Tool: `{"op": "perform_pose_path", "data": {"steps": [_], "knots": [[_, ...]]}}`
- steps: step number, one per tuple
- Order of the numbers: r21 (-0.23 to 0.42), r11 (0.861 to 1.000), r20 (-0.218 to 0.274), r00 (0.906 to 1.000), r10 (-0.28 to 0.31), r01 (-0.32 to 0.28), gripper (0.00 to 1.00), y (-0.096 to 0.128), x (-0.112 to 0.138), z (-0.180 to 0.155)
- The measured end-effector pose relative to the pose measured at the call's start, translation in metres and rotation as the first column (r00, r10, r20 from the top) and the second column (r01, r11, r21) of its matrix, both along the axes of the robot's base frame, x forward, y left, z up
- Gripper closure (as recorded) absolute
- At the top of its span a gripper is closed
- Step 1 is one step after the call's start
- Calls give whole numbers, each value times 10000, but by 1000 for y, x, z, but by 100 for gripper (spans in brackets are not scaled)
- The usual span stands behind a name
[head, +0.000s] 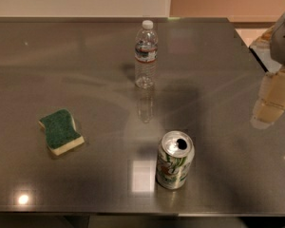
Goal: Move 7up can near water bottle
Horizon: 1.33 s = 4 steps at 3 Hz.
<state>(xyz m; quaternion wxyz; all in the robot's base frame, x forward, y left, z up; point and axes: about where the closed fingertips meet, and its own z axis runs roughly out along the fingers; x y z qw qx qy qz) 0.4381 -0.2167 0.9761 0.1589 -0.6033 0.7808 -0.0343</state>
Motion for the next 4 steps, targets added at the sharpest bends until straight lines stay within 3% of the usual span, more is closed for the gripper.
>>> {"op": "perform_pose_path", "data": {"steps": [2, 4], "knots": [[248, 9996, -42, 9999, 129, -128, 0, 8, 5, -1], [1448, 9866, -402, 9958, 819, -753, 0, 37, -6, -11]]}}
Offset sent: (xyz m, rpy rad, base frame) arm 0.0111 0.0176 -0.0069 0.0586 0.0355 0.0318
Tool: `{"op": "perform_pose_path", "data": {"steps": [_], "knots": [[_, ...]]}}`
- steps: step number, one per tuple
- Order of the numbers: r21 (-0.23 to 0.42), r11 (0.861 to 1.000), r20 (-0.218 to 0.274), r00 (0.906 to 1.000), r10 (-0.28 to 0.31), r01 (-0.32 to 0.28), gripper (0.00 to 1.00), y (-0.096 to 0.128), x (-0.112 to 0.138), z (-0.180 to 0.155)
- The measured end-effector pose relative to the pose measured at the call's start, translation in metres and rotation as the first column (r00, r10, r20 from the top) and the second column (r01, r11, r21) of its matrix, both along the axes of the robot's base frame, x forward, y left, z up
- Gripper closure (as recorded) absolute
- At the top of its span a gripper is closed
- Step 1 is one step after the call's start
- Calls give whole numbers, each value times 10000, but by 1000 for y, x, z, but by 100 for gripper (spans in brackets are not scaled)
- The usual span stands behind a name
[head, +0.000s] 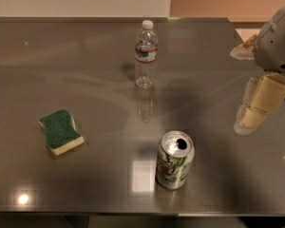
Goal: Move 7up can near water bottle
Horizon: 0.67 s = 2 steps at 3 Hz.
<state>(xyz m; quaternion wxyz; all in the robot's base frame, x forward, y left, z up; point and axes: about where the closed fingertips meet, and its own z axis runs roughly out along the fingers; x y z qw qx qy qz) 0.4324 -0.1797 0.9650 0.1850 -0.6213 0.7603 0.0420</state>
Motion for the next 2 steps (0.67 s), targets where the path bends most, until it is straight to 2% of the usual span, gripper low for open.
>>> {"op": "perform_pose_path", "data": {"steps": [1, 2], "knots": [[755, 9938, 0, 9967, 813, -811, 0, 21, -21, -1], [1472, 9746, 60, 9855, 1695, -1686, 0, 39, -42, -8]]}}
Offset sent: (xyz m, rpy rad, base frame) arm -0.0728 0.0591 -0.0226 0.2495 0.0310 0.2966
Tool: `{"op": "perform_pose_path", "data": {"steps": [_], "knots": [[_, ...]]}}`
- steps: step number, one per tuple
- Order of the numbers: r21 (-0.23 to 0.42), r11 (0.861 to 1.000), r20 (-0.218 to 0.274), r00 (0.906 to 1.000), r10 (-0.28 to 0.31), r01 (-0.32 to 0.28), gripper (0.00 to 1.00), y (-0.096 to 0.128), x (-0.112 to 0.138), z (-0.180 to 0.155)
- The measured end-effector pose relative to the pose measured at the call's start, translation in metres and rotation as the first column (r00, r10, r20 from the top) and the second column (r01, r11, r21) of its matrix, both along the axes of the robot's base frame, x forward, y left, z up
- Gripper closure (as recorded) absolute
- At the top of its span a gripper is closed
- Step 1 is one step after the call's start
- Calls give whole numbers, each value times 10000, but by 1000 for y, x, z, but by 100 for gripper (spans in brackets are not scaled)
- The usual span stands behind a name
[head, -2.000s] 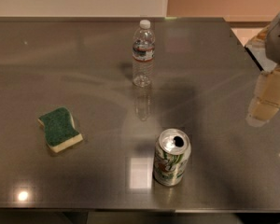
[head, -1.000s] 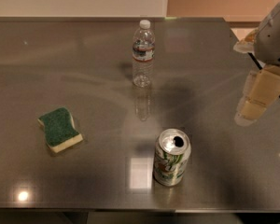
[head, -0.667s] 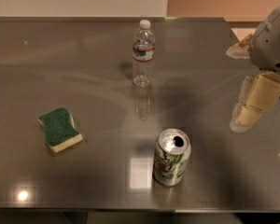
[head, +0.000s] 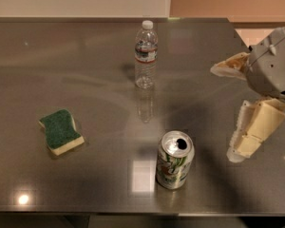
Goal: Move 7up can near water bottle
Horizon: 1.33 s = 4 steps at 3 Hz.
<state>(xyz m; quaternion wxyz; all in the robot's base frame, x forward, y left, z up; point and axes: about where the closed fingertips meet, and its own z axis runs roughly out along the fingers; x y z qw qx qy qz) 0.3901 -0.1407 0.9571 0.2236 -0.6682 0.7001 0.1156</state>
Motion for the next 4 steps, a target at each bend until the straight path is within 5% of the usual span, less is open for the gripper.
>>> {"op": "perform_pose_path", "data": {"steps": [2, 4], "knots": [[911, 9880, -298, 9914, 1277, -1245, 0, 30, -31, -28], [1182, 9771, -499, 9817, 1838, -1769, 0, 48, -36, -56]]}}
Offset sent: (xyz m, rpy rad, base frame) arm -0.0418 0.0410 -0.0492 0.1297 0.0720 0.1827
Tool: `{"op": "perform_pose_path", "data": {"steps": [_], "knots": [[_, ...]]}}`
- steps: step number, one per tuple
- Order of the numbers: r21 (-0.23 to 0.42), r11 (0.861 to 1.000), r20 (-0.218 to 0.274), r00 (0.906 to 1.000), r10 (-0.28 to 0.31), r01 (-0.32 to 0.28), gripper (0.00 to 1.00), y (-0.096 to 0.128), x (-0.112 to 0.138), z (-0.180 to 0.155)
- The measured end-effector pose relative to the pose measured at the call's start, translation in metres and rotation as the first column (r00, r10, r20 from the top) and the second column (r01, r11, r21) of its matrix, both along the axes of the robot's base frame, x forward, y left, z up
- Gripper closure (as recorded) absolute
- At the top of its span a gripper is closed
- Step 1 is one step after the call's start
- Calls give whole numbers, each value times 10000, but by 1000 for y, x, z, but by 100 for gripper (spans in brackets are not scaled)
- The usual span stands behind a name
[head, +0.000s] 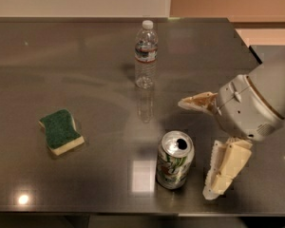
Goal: Move 7up can near water bottle
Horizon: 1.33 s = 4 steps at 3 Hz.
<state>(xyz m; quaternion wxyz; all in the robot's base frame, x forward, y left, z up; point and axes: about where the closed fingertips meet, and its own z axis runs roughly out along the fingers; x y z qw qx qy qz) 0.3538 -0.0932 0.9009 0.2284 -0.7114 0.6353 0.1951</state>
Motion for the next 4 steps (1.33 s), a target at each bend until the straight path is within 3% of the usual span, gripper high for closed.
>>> {"op": "perform_pose_path", "data": {"steps": [1, 3, 4], "knots": [[143, 9997, -81, 9998, 184, -183, 0, 8, -3, -7], [425, 9984, -86, 9993, 374, -370, 41, 20, -4, -7], [394, 9992, 6, 10000, 3, -3, 64, 16, 7, -3]]}}
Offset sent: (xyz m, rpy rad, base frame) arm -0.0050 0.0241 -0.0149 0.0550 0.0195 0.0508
